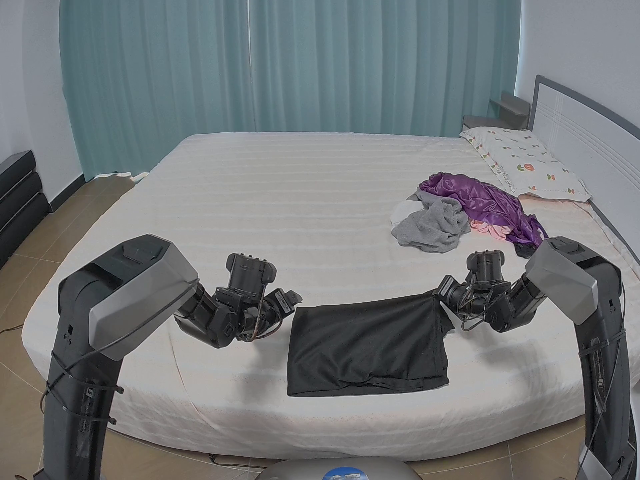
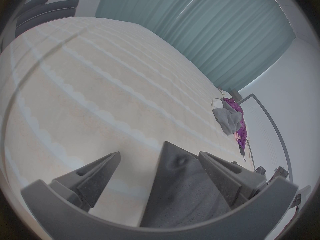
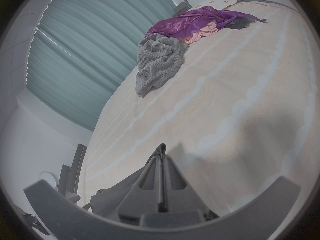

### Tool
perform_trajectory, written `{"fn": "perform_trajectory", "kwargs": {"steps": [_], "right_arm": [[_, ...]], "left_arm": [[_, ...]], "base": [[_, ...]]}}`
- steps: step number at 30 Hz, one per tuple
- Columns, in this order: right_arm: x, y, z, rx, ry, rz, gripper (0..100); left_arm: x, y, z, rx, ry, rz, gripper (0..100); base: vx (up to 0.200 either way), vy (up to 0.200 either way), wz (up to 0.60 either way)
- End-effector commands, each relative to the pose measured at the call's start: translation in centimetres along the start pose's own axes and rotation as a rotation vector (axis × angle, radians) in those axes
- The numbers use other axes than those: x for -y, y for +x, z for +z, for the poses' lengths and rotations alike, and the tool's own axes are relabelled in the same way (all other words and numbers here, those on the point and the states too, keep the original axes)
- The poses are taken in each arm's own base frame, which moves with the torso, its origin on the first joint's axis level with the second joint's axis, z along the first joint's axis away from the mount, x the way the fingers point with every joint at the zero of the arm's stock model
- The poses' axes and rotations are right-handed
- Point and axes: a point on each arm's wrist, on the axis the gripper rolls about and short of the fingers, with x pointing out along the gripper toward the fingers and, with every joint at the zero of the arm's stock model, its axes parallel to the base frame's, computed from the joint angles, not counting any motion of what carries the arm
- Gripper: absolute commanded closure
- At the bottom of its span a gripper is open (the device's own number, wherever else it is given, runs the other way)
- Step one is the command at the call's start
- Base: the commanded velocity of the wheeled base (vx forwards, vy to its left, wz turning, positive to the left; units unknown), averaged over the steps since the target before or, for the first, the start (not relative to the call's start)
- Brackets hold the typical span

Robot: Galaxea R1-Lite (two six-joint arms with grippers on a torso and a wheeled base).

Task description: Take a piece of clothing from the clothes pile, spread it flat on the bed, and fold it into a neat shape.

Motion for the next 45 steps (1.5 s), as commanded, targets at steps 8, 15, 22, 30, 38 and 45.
{"fn": "perform_trajectory", "kwargs": {"steps": [8,15,22,30,38,45], "right_arm": [[0.0,0.0,-0.2,0.004,0.008,-0.011,100],[-0.1,-0.1,-0.3,0.0,0.006,-0.011,100],[0.0,0.0,-0.4,-0.001,0.006,-0.012,100],[0.1,0.2,-0.3,0.004,0.007,-0.011,100],[-0.2,0.6,-0.5,0.025,-0.004,0.002,100],[-0.8,0.3,-0.7,0.031,-0.011,0.021,0]], "left_arm": [[2.6,2.6,-1.5,-0.037,0.035,-0.017,0],[2.8,3.3,-1.8,-0.061,0.041,0.006,100],[3.0,3.7,-1.6,0.003,0.04,0.052,100],[3.0,4.2,-0.6,0.106,-0.036,0.1,100],[2.3,4.2,-0.5,0.111,-0.041,0.124,100],[2.4,4.1,-0.3,0.114,-0.049,0.122,0]], "base": [[0.0,0.0,0.0],[0.0,0.0,0.0],[0.0,0.0,0.0],[0.0,0.0,0.0],[0.0,0.0,0.0],[0.0,0.0,0.0]]}}
